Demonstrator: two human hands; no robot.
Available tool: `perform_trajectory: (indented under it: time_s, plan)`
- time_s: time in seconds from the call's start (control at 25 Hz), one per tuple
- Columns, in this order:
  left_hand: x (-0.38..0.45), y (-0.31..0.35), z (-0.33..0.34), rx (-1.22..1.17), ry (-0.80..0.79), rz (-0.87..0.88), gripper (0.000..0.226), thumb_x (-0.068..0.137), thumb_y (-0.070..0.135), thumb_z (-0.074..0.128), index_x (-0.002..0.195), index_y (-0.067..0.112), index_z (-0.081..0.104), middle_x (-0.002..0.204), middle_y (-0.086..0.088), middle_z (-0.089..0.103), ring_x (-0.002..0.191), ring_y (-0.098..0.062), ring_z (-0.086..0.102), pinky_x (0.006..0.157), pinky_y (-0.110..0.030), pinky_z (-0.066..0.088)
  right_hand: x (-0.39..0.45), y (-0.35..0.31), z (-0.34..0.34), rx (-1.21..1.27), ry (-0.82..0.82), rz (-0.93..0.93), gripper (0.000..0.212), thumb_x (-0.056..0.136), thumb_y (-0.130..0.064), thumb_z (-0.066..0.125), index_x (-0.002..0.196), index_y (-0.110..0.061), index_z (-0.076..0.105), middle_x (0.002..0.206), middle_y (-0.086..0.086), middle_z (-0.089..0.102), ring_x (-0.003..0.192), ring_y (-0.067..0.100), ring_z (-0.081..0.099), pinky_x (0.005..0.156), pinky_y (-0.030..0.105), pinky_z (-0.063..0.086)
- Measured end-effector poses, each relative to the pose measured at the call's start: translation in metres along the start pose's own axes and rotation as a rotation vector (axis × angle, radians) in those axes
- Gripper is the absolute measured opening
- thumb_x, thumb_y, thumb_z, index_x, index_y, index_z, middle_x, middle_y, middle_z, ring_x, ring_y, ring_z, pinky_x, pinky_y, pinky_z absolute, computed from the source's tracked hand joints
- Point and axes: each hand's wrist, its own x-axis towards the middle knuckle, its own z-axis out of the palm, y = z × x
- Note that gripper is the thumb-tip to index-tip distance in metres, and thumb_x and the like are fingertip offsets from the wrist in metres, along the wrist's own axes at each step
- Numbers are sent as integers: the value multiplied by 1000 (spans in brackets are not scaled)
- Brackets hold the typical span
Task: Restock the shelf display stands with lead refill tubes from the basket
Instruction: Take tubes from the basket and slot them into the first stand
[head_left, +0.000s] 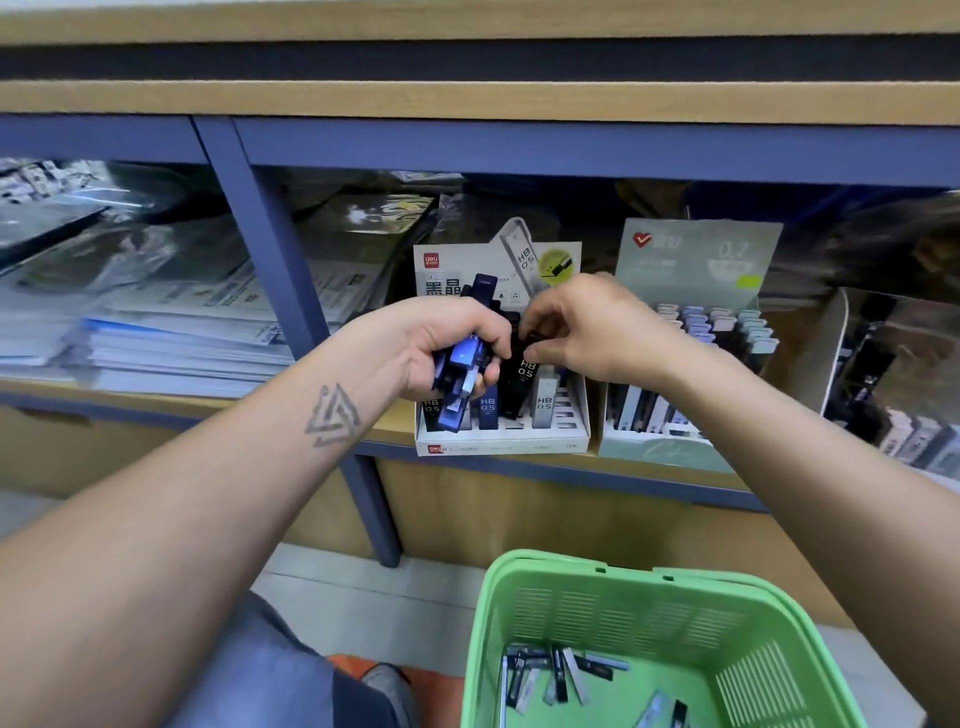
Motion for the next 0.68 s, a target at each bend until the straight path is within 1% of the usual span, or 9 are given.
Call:
perform_trajectory:
  time_s: [0.12, 0.2, 0.32, 0.48, 0.56, 0.68]
  plan:
    - [-1, -1, -7, -37, -6, -6, 19, 84, -1, 55, 68, 8, 50, 62, -10, 53, 49, -16, 55, 41, -19, 43, 2, -1, 9, -24, 69, 2, 22, 88, -24, 77, 110, -25, 77, 104, 0, 75, 100, 21, 68, 89, 41, 56]
    - [-2, 0, -10, -61, -7, -12, 19, 85, 0, 56, 68, 8, 51, 61, -9, 53, 49, -16, 57, 43, -18, 43, 0, -2, 15, -34, 97, -5, 22, 88, -21, 76, 110, -24, 75, 106, 2, 74, 102, 24, 67, 89, 43, 55]
    - [-4, 2, -8, -82, -28, -9, 19, 85, 0, 56, 69, 7, 51, 60, -9, 53, 48, -17, 57, 41, -18, 44, -4, -6, 19, -48, 135, 7, 18, 85, -22, 79, 101, -25, 71, 99, 0, 72, 96, 26, 66, 82, 44, 56]
    - [-6, 1, -6, -95, -58, -1, 14, 87, 1, 55, 75, 7, 54, 60, -8, 53, 49, -16, 55, 44, -19, 46, -8, -8, 16, 16, 70, 6, 16, 78, -22, 84, 87, -28, 72, 86, -6, 71, 87, 20, 67, 79, 42, 57]
    - [-6, 0, -6, -111, -72, -3, 9, 86, 2, 56, 79, 7, 55, 60, -9, 54, 51, -16, 56, 44, -19, 46, -9, -9, 15, 32, 63, 14, 13, 80, -22, 82, 87, -29, 73, 86, -5, 71, 86, 20, 66, 79, 42, 57]
    - [-5, -2, -7, -167, -91, -6, 7, 85, 2, 57, 81, 6, 55, 63, -10, 55, 53, -17, 56, 42, -20, 45, -9, -13, 16, -1, 114, 10, 10, 88, -18, 75, 93, -27, 77, 87, 0, 71, 85, 23, 64, 76, 37, 54]
